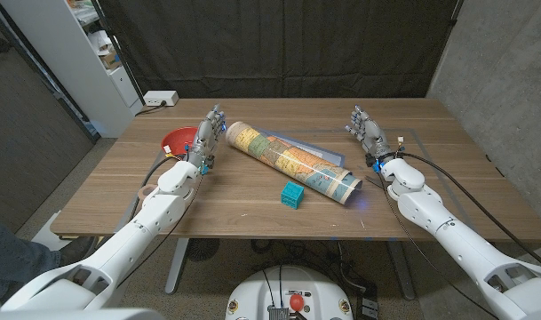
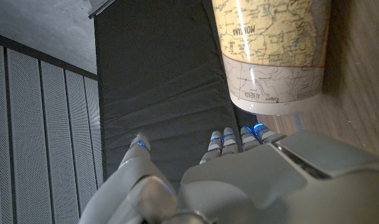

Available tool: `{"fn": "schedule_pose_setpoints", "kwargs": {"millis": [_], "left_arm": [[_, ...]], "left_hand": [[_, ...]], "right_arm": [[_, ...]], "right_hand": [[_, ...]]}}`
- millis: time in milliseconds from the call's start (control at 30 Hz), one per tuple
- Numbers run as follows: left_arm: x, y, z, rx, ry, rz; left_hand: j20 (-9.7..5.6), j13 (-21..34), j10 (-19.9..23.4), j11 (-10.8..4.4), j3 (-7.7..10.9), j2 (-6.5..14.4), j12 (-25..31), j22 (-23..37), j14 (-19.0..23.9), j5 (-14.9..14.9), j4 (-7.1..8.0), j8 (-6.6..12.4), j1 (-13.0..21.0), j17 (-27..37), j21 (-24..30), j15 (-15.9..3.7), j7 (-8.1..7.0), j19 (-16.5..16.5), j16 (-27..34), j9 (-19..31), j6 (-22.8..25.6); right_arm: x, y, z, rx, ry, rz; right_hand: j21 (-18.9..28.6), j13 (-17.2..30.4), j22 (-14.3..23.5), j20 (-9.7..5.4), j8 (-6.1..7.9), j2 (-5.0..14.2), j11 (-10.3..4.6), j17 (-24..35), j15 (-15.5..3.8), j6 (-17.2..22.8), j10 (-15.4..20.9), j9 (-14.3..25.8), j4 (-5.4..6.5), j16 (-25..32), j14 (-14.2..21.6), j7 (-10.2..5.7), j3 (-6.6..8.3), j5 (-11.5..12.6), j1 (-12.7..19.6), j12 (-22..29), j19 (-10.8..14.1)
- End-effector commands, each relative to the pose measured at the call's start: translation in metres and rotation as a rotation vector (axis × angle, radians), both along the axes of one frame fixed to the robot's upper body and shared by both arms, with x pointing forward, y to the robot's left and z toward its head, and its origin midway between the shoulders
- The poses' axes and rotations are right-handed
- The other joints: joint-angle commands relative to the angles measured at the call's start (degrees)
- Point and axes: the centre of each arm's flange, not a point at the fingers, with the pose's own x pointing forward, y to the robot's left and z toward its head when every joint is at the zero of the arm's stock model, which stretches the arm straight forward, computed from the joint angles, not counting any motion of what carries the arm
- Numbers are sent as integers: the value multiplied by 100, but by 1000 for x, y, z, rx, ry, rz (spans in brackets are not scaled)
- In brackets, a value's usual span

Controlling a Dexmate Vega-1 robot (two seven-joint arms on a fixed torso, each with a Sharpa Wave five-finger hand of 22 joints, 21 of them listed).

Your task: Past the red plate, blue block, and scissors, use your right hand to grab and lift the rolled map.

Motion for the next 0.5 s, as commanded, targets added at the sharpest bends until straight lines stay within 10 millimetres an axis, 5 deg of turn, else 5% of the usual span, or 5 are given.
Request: {"fn": "schedule_pose_setpoints", "kwargs": {"millis": [33,500], "left_arm": [[6,-1,-1,1,23,-5],[11,-5,0,14,33,-14]], "left_hand": [[9,11,-3,37,37,29,24,16,-64,18,-2,22,59,11,27,-11,30,-46,32,26,10],[30,11,-3,51,45,67,11,17,-56,18,-11,18,72,11,14,-6,33,-57,22,27,49]], "right_arm": [[3,0,2,-16,6,-9],[-5,1,6,-36,-25,-29]], "right_hand": [[23,27,27,13,27,-6,53,26,38,37,5,26,-1,33,-26,8,44,32,40,23,23],[12,29,28,12,26,8,33,-4,45,32,-10,26,-23,30,-30,6,51,43,64,16,-16]]}}
